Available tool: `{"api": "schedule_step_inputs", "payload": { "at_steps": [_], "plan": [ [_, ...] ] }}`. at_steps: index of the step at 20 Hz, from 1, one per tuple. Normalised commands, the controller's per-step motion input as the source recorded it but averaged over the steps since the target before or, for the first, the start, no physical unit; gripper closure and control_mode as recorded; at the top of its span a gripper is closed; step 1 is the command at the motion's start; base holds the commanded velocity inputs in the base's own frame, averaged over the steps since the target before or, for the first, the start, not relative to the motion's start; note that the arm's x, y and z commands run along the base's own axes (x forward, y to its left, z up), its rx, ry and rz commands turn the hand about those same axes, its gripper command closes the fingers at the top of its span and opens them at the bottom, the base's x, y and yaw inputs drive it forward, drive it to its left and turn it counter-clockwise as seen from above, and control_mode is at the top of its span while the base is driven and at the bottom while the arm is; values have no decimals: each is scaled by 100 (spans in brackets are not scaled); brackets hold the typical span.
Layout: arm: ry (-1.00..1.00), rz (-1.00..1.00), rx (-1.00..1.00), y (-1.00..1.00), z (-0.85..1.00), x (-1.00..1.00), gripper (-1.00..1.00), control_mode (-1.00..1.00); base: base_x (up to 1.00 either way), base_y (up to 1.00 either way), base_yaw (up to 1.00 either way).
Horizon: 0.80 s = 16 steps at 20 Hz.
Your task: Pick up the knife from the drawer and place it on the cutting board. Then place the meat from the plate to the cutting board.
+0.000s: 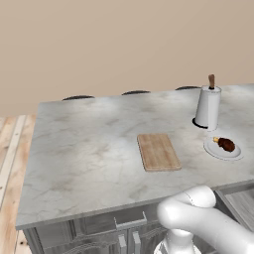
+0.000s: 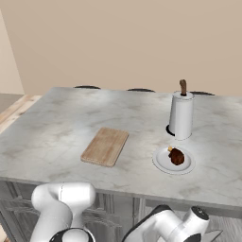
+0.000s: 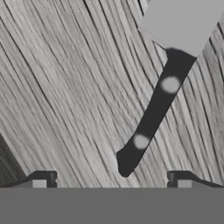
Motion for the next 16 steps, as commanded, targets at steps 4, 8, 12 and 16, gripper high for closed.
{"api": "schedule_step_inputs", "payload": {
  "at_steps": [4, 8, 12, 16],
  "plan": [
    [0, -7, -11, -13, -26, 6, -100, -100, 0, 0, 0],
    [0, -6, -8, -19, -9, 6, -100, -100, 0, 0, 0],
    [0, -4, -5, -15, -6, 6, -100, -100, 0, 0, 0],
    [0, 0, -4, -6, -14, 2, -100, -100, 0, 0, 0]
  ]
}}
